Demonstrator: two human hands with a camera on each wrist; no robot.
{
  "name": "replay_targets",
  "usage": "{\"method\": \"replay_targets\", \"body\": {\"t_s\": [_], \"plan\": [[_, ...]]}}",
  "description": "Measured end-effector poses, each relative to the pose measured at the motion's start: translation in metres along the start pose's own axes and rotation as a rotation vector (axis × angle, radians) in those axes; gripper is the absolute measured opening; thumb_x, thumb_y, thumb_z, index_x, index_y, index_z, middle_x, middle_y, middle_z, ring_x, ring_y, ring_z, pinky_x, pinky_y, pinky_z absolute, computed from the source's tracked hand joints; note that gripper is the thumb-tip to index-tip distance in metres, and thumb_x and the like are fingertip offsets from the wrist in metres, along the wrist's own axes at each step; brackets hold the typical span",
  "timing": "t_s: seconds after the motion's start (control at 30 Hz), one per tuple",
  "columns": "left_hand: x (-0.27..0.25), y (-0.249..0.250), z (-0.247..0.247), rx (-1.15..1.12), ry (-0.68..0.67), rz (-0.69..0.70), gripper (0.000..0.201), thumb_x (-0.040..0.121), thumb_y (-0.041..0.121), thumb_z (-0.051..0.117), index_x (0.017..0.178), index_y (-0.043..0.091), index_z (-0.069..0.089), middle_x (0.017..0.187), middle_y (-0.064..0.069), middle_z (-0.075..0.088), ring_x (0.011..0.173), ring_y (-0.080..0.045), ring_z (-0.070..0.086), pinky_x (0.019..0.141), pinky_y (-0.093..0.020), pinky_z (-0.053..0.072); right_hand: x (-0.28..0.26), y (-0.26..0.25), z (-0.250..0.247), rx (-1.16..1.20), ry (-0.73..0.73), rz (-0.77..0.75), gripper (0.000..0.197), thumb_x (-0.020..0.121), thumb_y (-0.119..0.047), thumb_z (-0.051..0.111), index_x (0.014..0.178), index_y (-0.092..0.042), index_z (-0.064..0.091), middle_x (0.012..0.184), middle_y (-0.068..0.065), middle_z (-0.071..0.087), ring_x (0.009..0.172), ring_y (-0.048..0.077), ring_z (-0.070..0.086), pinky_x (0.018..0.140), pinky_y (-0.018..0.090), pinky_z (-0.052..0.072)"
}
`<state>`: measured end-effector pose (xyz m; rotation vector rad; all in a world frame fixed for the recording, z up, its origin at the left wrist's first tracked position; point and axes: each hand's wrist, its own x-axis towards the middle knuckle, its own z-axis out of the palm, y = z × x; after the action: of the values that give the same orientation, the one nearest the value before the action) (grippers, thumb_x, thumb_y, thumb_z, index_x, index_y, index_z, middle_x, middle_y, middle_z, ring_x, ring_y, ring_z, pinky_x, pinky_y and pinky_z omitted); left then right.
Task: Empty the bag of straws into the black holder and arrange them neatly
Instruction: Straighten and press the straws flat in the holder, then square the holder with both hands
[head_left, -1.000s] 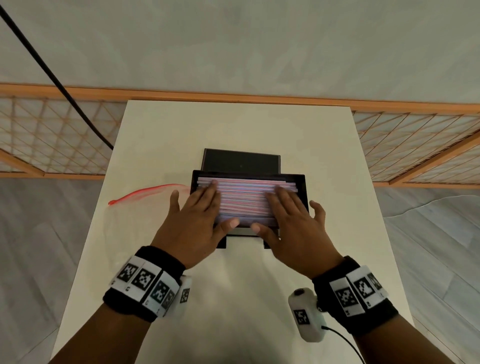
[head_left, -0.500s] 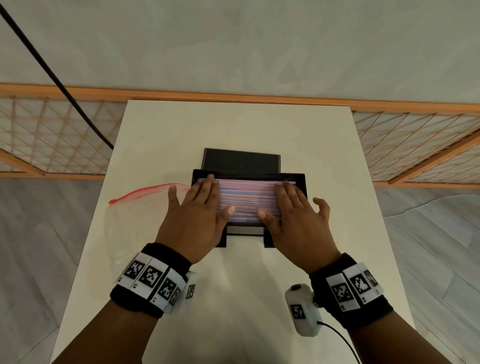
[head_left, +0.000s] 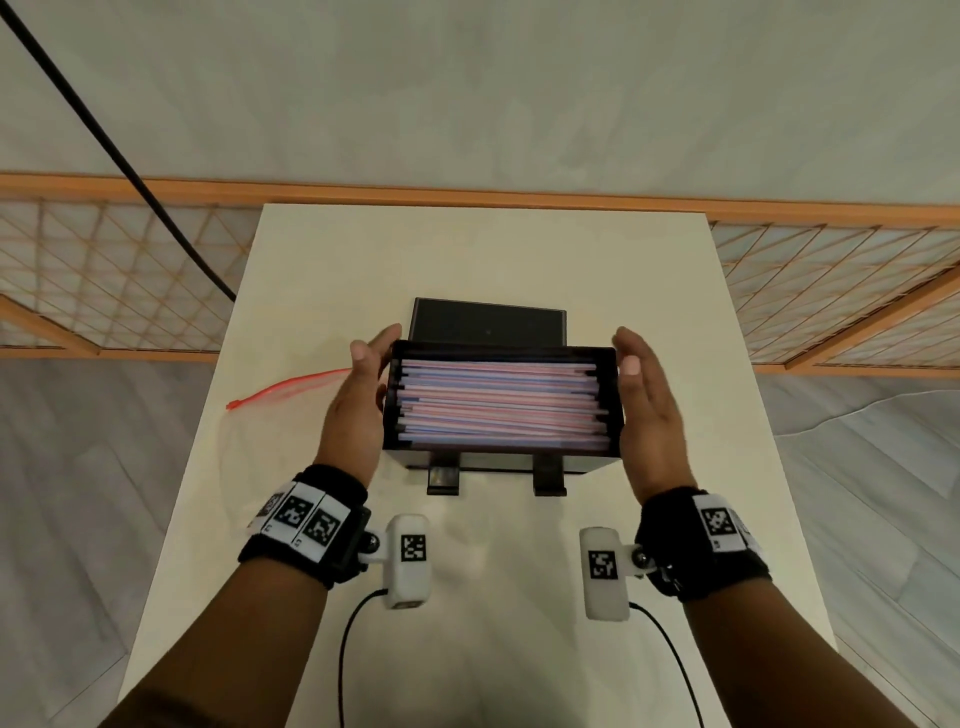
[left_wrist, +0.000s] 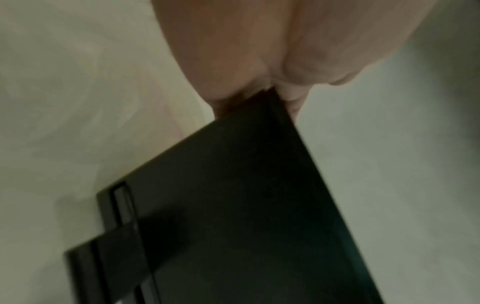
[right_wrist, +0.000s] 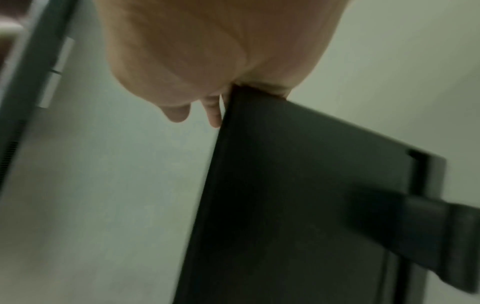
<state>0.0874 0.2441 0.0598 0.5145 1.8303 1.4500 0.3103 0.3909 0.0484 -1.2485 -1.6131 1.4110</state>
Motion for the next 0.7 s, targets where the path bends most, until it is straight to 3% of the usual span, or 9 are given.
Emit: {"method": "replay_targets", "body": {"t_s": [0.1, 0.27, 0.57, 0.63, 0.7], "plan": [[0.002, -0.006, 0.003, -0.053, -0.025, -0.026, 0.063, 0.089, 0.078, 0.021, 0.139, 0.052, 0.049, 0.138, 0.016, 0.062, 0.131, -0.011, 0.056, 0.117, -0.048, 0.037, 0.000, 0.008, 0.005, 0.070, -0.081, 0.037, 0.051, 0.101, -0.054, 0.037, 0.147, -0.035, 0.048, 0.145, -0.012, 0.055, 0.134, 0.006, 0.052, 0.115, 0.034, 0.042], [0.003, -0.006, 0.003, -0.040, -0.027, -0.027, 0.060, 0.089, 0.078, 0.021, 0.138, 0.055, 0.048, 0.137, 0.019, 0.062, 0.130, -0.011, 0.057, 0.116, -0.049, 0.038, 0.002, 0.010, 0.004, 0.120, -0.100, 0.043, 0.051, 0.099, -0.055, 0.038, 0.145, -0.035, 0.049, 0.142, -0.010, 0.057, 0.132, 0.012, 0.054, 0.112, 0.036, 0.045], [0.002, -0.005, 0.004, -0.056, -0.040, -0.042, 0.063, 0.088, 0.079, 0.020, 0.139, 0.055, 0.046, 0.140, 0.019, 0.060, 0.132, -0.011, 0.055, 0.117, -0.049, 0.037, 0.004, 0.010, 0.003, 0.101, -0.121, 0.041, 0.051, 0.100, -0.054, 0.037, 0.146, -0.036, 0.047, 0.143, -0.011, 0.056, 0.133, 0.009, 0.053, 0.111, 0.032, 0.044], [-0.002, -0.001, 0.002, -0.017, -0.043, -0.034, 0.064, 0.090, 0.078, 0.017, 0.143, 0.053, 0.043, 0.145, 0.017, 0.055, 0.136, -0.010, 0.050, 0.119, -0.048, 0.034, 0.002, 0.008, 0.001, 0.091, -0.123, 0.046, 0.051, 0.100, -0.054, 0.038, 0.147, -0.036, 0.047, 0.144, -0.012, 0.056, 0.133, 0.007, 0.052, 0.111, 0.031, 0.043], [-0.009, 0.004, -0.008, 0.174, -0.041, 0.026, 0.071, 0.088, 0.079, 0.014, 0.149, 0.048, 0.034, 0.157, 0.016, 0.040, 0.144, -0.008, 0.037, 0.123, -0.044, 0.026, -0.002, 0.002, -0.004, 0.066, -0.084, 0.027, 0.047, 0.104, -0.048, 0.041, 0.148, -0.032, 0.048, 0.146, -0.011, 0.055, 0.135, 0.003, 0.050, 0.113, 0.028, 0.040]]}}
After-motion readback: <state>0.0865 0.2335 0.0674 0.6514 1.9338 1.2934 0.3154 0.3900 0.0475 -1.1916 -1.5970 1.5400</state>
